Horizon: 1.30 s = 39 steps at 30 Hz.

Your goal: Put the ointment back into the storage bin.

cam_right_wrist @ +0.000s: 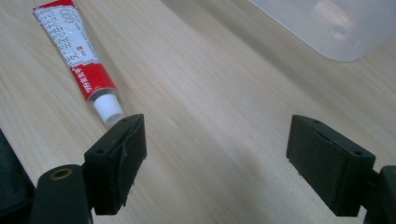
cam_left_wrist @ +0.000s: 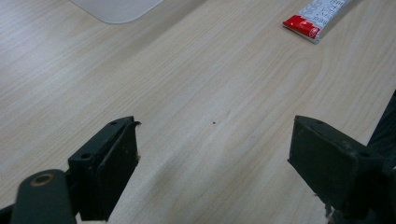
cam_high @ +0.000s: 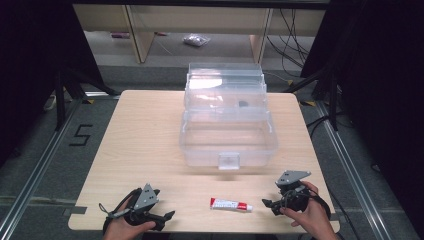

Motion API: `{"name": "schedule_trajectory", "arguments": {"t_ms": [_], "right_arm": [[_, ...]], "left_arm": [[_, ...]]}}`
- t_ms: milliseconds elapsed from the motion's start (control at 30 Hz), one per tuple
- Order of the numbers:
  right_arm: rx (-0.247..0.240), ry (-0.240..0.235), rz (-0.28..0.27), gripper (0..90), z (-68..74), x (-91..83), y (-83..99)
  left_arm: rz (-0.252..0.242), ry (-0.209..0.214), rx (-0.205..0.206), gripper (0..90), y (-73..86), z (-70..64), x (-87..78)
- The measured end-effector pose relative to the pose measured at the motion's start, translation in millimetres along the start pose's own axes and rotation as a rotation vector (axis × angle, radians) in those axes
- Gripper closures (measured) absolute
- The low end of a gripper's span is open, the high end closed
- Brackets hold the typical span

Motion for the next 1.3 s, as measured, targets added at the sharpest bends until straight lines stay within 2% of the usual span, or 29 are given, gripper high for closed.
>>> {"name": "schedule_trajectory", "arguments": {"t_ms": [33, 100, 133, 200, 233, 267, 300, 400, 433, 467, 500, 533, 567, 633, 700, 733, 800, 867, 967, 1133, 1200, 1233, 1300], "right_arm": [[-0.018, 0.015, -0.011, 20.9, -1.8, 0.8, -2.5], [-0.034, 0.006, 0.006, 21.1, 1.4, -0.3, -4.2], [-0.043, 0.001, 0.014, 21.3, 2.5, -0.6, -4.8], [-0.065, -0.008, 0.058, 22.0, 6.2, -1.7, -4.9], [-0.076, 0.005, 0.064, 22.1, 7.1, -0.1, -6.7], [-0.079, 0.0, 0.07, 22.5, 9.2, -0.2, -7.7], [-0.092, -0.003, 0.084, 23.0, 10.6, -1.2, -8.9], [-0.112, -0.001, 0.099, 24.0, 13.6, -0.7, -13.0], [-0.123, -0.016, 0.103, 24.5, 16.2, -1.2, -14.6], [-0.138, -0.015, 0.109, 24.8, 16.7, -1.5, -16.3], [-0.143, -0.016, 0.115, 25.0, 18.3, -0.8, -17.4], [-0.14, -0.032, 0.125, 25.1, 21.5, -1.8, -17.7], [-0.162, -0.02, 0.124, 25.1, 20.5, -2.4, -20.1], [-0.19, -0.026, 0.126, 25.7, 24.2, -3.0, -24.4], [-0.184, -0.032, 0.136, 25.8, 25.8, -3.7, -24.4], [-0.226, -0.047, 0.136, 27.0, 29.6, -3.7, -28.4], [-0.212, -0.042, 0.146, 27.0, 31.3, -4.5, -28.3], [-0.235, -0.061, 0.167, 28.1, 38.5, -4.5, -31.1], [-0.27, -0.078, 0.176, 28.9, 42.9, -3.4, -34.5], [-0.298, -0.103, 0.209, 29.6, 52.7, -2.2, -37.8], [-0.29, -0.101, 0.217, 30.0, 53.9, -2.5, -37.7], [-0.318, -0.112, 0.227, 30.6, 56.8, -1.2, -39.4], [-0.317, -0.113, 0.246, 31.3, 59.6, -0.9, -39.2]], "left_arm": [[0.0, -0.001, 0.004, 15.2, 0.0, 0.3, -0.1], [-0.006, -0.002, -0.004, 15.2, -0.6, -0.1, 0.5], [-0.005, -0.002, 0.007, 15.2, -0.6, 0.6, 0.3], [-0.006, -0.002, 0.006, 15.2, -0.7, 0.6, 0.2], [-0.006, -0.002, 0.006, 15.2, -0.8, 0.6, 0.1], [0.007, -0.01, 0.023, 15.2, 0.8, 3.0, -0.5], [-0.003, -0.008, 0.008, 15.2, -0.2, 1.8, -0.1], [-0.011, -0.004, -0.001, 15.1, -1.0, 0.6, 0.1], [0.008, -0.009, 0.023, 15.2, 1.0, 2.9, -0.9], [0.005, -0.009, 0.019, 15.2, 0.8, 2.8, -0.6], [-0.012, -0.004, -0.002, 15.2, -0.9, 0.7, 0.1], [-0.012, -0.004, -0.002, 15.2, -1.1, 0.6, 0.1], [0.006, -0.01, 0.021, 15.2, 0.7, 2.9, -0.6], [-0.012, -0.004, -0.002, 15.2, -1.1, 0.5, 0.2], [-0.011, -0.005, 0.0, 15.2, -1.1, 0.7, 0.2], [-0.011, -0.004, 0.002, 15.2, -1.2, 0.6, 0.2], [-0.01, -0.004, 0.003, 15.2, -1.1, 0.6, 0.1], [-0.011, -0.005, -0.001, 15.1, -1.2, 0.7, 0.1], [0.007, -0.012, 0.021, 15.2, 0.8, 3.2, -0.7], [-0.001, -0.01, 0.014, 15.2, -0.3, 2.3, -0.9], [-0.002, -0.01, 0.015, 15.1, -0.5, 2.4, -1.1], [-0.003, -0.01, 0.015, 15.1, -0.6, 2.3, -1.1], [0.0, -0.01, 0.013, 15.2, -0.2, 2.2, -0.8]]}}
Point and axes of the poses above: each handheld gripper's, and its own axes: x roughly forward along the jaws, y roughly out of its underside, z roughly to its left, the point moved 10 cm from there along x, roughly forward along the jaws, and after that the axes turned 8 degrees about x, right-handed, at the moved point
